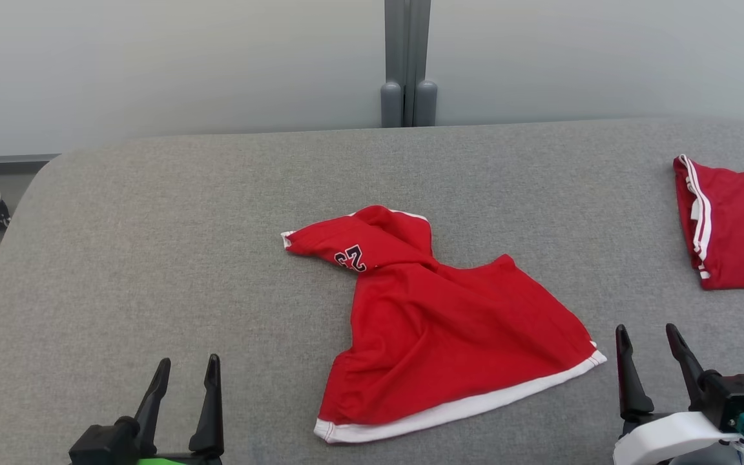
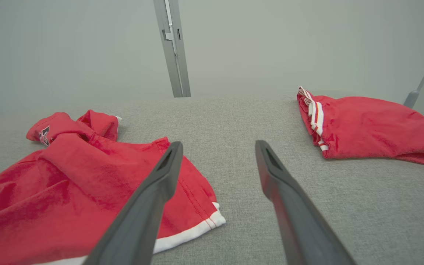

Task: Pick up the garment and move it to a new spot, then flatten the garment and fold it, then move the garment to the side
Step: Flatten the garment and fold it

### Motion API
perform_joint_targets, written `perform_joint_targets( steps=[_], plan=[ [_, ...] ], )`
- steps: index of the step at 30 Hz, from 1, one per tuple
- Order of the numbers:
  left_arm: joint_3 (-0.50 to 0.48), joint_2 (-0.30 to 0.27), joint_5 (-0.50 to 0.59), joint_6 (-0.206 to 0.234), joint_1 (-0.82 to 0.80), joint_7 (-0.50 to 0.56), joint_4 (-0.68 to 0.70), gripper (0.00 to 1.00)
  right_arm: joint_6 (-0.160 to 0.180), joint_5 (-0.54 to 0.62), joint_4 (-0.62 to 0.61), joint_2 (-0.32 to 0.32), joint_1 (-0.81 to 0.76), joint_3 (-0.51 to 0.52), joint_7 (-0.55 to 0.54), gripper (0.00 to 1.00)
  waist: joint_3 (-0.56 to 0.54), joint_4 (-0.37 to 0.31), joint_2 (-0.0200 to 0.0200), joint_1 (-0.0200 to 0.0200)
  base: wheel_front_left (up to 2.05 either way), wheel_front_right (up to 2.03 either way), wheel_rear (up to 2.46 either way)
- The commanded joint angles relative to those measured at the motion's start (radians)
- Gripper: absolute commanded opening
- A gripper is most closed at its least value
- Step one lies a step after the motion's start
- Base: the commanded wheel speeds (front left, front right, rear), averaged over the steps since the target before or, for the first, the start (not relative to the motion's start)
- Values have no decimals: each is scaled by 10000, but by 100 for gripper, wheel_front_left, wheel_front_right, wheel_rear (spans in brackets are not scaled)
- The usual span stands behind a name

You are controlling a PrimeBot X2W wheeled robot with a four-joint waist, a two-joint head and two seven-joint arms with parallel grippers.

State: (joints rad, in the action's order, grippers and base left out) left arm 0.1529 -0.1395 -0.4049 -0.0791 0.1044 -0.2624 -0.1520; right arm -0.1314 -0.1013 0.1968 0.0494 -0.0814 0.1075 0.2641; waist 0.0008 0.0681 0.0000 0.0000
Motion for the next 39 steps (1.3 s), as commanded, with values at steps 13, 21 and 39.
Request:
perform_joint_targets(
  steps=[13,21,39],
  plan=[
    [-603,657,615,-529,224,-27,-356,100,17,-71,227,24,-11,-575,-6,100,-179,72,0,0,0,0,0],
    [-411,446,483,-528,77,-27,-374,100,17,-115,211,22,44,-569,-6,100,-94,-14,0,0,0,0,0],
    [1735,-705,-561,-529,-488,905,-930,100,17,115,732,644,1111,-627,-605,100,239,83,0,0,0,0,0]
  ],
)
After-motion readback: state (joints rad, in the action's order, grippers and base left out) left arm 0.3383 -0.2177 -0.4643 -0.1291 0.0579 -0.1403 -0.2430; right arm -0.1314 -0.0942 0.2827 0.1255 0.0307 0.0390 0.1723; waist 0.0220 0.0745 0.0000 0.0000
